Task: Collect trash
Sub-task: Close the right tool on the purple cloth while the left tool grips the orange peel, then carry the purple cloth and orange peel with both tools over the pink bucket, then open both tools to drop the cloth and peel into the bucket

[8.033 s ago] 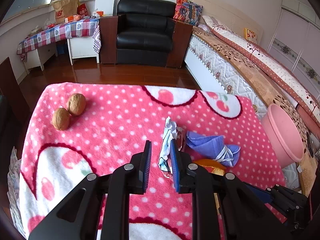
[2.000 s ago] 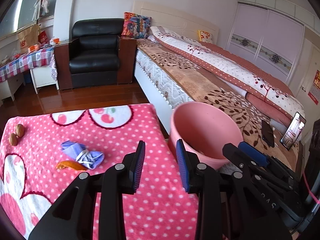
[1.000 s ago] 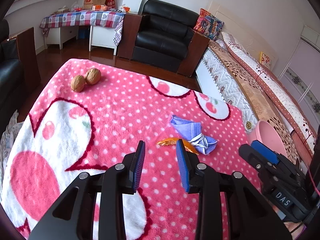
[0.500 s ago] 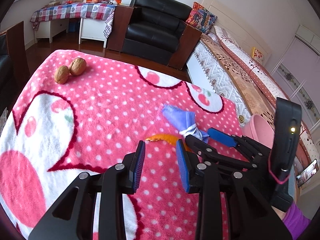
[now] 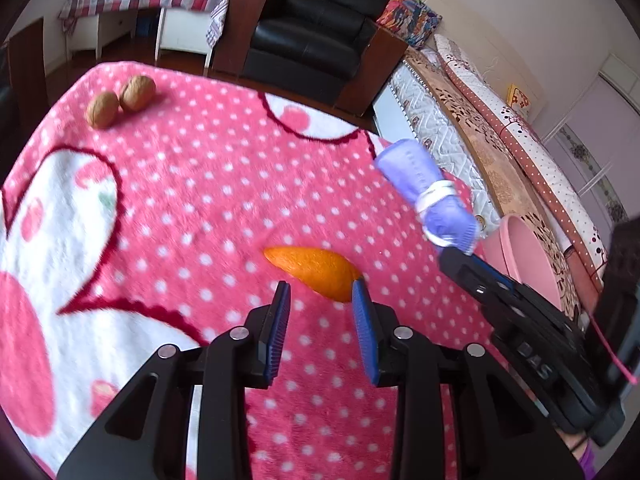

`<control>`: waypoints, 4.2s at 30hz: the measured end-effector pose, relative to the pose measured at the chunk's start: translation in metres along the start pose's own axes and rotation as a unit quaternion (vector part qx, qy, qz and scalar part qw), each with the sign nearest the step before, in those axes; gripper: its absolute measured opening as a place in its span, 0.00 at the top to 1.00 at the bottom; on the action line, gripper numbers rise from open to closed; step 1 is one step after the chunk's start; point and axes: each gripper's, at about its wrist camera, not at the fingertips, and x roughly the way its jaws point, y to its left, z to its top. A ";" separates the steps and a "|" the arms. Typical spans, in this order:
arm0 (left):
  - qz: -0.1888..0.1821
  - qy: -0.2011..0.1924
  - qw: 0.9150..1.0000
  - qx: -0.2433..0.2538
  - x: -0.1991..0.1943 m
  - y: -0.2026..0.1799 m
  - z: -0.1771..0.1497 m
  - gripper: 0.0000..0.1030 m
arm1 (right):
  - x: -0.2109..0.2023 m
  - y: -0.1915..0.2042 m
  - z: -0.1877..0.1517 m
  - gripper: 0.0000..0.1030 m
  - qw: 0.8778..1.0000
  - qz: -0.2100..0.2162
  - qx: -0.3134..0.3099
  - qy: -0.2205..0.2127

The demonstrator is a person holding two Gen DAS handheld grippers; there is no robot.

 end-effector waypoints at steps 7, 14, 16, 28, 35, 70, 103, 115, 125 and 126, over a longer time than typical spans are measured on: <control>0.020 0.030 0.998 -0.060 0.021 0.002 0.008 0.69 | -0.038 -0.004 -0.006 0.88 0.999 -0.001 0.014 -0.034; 0.035 0.017 0.996 -0.075 0.027 -0.005 0.014 0.75 | -0.052 -0.010 -0.017 0.88 0.999 -0.011 0.028 -0.036; 0.034 0.014 0.997 -0.069 0.027 -0.008 0.015 0.81 | -0.057 -0.013 -0.020 0.88 0.999 -0.014 0.030 -0.039; 0.054 -0.045 0.996 0.045 -0.006 -0.053 0.005 0.93 | -0.081 -0.023 -0.036 0.88 0.996 -0.028 0.059 -0.054; 0.049 -0.081 0.990 0.101 -0.036 -0.079 -0.007 0.93 | -0.099 -0.024 -0.042 0.88 0.994 -0.037 0.072 -0.071; -0.095 -0.093 0.956 0.260 -0.041 -0.203 -0.036 0.93 | -0.176 -0.116 -0.067 0.87 0.963 -0.142 0.184 -0.136; -0.137 -0.008 0.942 0.306 0.054 -0.267 -0.037 0.92 | -0.148 -0.204 -0.074 0.86 0.946 -0.186 0.242 -0.108; -0.127 -0.006 0.945 0.303 0.056 -0.264 -0.033 0.58 | -0.149 -0.204 -0.074 0.75 0.946 -0.187 0.243 -0.108; -0.113 -0.024 0.949 0.294 0.035 -0.255 -0.031 0.58 | -0.160 -0.181 -0.074 0.56 0.950 -0.186 0.219 -0.121; -0.110 -0.029 0.949 0.295 0.033 -0.254 -0.031 0.58 | -0.161 -0.177 -0.074 0.54 0.951 -0.186 0.216 -0.122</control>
